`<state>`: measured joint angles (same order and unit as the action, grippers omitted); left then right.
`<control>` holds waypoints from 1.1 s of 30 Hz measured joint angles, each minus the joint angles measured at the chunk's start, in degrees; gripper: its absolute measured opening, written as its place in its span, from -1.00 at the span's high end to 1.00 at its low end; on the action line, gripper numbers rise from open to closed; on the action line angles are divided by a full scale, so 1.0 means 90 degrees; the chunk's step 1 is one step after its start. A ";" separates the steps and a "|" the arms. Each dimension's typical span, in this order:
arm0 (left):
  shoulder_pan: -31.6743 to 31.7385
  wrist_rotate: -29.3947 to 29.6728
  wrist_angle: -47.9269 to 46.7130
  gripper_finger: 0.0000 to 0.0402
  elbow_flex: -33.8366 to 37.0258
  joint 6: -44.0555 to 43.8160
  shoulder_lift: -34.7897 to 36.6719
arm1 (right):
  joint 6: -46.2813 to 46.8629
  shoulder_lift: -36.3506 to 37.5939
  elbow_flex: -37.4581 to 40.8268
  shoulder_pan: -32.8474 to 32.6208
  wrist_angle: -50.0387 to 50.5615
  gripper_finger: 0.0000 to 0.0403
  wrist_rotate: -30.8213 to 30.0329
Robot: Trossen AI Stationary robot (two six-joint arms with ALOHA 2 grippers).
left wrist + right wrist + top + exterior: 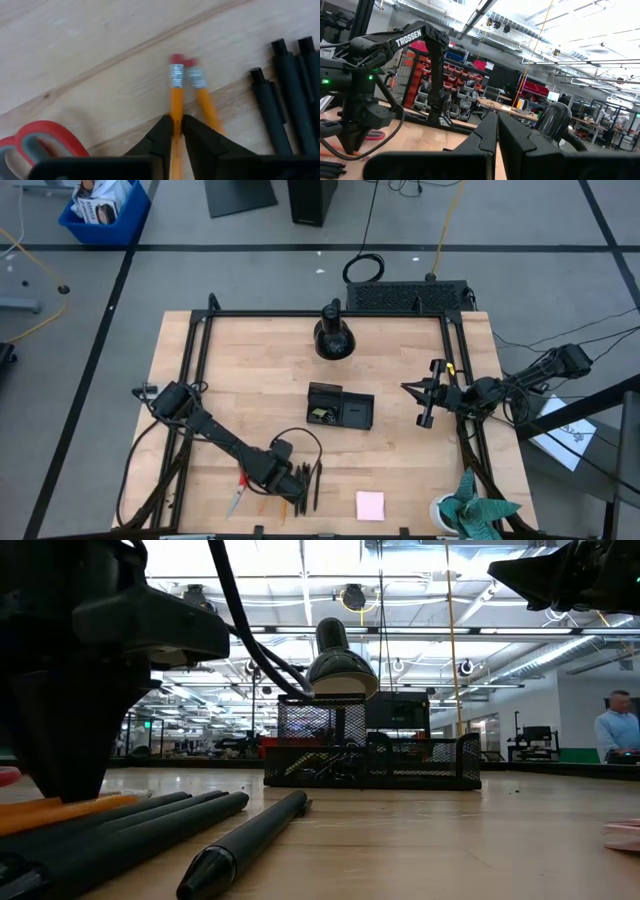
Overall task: Pick and place office supplies into organizer
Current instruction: Put the yellow pencil into the black desk organizer
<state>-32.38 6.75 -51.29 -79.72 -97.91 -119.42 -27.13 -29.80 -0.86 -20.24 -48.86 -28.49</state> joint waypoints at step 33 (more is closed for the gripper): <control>-0.0266 0.4836 -0.0102 0.89 -0.0015 0.2266 0.0945 | -0.0013 0.0000 0.0000 -0.0001 0.0031 0.96 0.0000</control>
<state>-34.78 50.27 -52.21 -79.85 -77.52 -110.91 -27.24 -29.80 -0.86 -20.25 -48.58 -28.49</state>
